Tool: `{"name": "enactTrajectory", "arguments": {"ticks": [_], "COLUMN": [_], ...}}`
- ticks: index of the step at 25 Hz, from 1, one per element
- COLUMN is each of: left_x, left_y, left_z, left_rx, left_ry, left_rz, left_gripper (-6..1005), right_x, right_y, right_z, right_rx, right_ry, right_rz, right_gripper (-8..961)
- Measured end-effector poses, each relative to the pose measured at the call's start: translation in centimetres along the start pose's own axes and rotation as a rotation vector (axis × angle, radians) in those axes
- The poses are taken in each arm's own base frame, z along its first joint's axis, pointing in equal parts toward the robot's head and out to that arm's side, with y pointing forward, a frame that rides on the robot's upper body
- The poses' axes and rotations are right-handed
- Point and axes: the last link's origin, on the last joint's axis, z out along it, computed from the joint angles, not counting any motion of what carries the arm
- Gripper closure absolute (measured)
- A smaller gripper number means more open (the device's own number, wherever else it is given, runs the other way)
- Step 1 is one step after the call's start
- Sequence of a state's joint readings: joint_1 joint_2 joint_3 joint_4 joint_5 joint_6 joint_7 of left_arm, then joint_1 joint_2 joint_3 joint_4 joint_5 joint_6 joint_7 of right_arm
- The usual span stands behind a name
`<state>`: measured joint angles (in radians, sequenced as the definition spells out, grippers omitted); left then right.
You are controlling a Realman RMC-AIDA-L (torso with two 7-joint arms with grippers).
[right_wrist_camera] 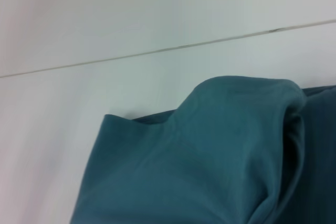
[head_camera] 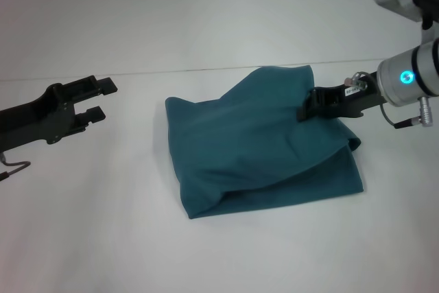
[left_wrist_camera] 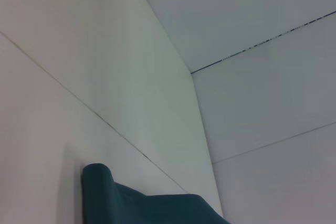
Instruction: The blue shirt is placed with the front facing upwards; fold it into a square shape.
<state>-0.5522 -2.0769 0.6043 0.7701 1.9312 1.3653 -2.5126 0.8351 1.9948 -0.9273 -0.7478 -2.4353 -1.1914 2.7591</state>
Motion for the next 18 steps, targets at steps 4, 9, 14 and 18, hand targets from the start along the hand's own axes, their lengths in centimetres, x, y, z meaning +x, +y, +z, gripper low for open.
{"name": "enactTrajectory", "arguments": {"ticks": [4, 9, 14, 18], "left_x": [0.0, -0.1, -0.1, -0.2], "left_y": [0.0, -0.1, 0.0, 0.0], "left_z": [0.0, 0.0, 0.1, 0.2], "left_rx": [0.001, 0.001, -0.002, -0.002], "left_ry": [0.0, 0.0, -0.001, 0.0], "left_rz": [0.0, -0.001, -0.001, 0.0], "left_gripper": [246, 246, 246, 246], "right_x": [0.0, 0.7, 1.1, 1.2], "right_y": [-0.4, -2.5, -2.8, -3.1], "right_z": [-0.5, -0.1, 0.3, 0.7], "right_rx": [-0.002, 0.099, 0.131, 0.153], "right_ry": [0.013, 0.028, 0.041, 0.036], "right_rz": [0.006, 0.016, 0.002, -0.003], "right_gripper": [859, 852, 845, 839]}}
